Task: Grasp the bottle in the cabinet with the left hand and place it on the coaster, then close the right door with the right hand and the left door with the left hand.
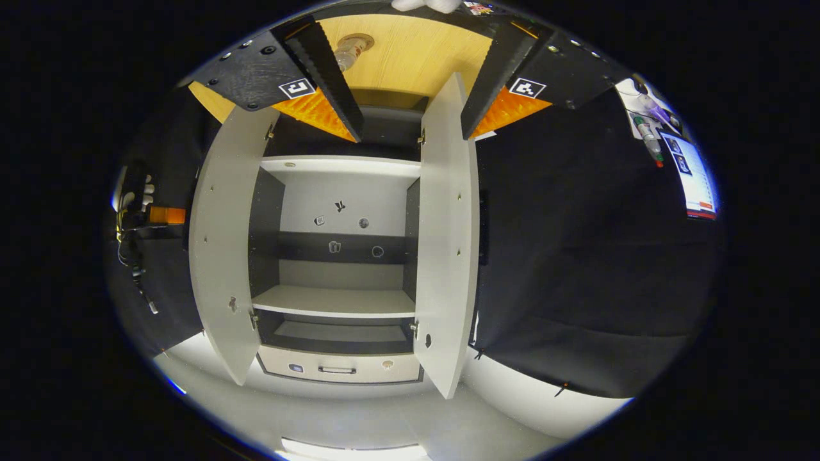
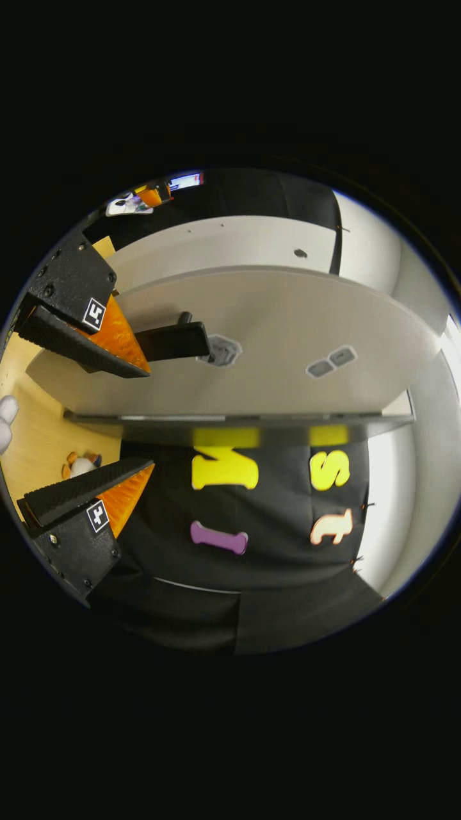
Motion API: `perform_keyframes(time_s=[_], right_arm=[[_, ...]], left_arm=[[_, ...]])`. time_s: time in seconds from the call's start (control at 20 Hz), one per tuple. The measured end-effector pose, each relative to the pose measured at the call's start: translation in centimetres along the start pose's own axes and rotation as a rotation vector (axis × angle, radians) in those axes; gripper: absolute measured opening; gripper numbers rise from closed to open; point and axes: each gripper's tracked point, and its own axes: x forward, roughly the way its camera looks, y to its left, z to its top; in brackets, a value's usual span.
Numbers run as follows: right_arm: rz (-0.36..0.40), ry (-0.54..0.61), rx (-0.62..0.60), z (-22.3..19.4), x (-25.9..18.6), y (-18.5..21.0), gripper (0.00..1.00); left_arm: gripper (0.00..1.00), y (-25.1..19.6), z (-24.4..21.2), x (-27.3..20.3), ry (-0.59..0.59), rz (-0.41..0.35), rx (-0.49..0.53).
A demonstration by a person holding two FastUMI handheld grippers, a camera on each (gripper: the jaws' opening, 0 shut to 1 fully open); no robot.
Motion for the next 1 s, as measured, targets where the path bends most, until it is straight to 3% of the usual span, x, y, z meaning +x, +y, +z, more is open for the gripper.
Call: perform_keyframes(time_s=[0.3,0.4,0.45,0.65,1.0], right_arm=[[0.035,0.016,-0.045,-0.6,4.5,7.1,0.78],[0.001,0.008,-0.027,-0.3,5.2,8.2,0.79],[0.0,-0.002,-0.009,-0.4,4.9,8.9,0.83],[-0.057,0.008,-0.007,-0.4,2.2,9.6,0.83],[-0.227,0.013,-0.014,-1.2,-6.0,9.8,0.82]], left_arm=[[0.94,2.6,0.1,0.8,-0.019,-0.017,0.008],[0.9,3.7,0.0,1.4,-0.011,-0.032,-0.01],[0.94,4.5,0.1,1.7,-0.012,-0.034,-0.013],[0.94,8.2,0.9,3.5,-0.034,-0.049,-0.013],[0.94,15.4,1.6,8.7,-0.043,-0.064,-0.011]])
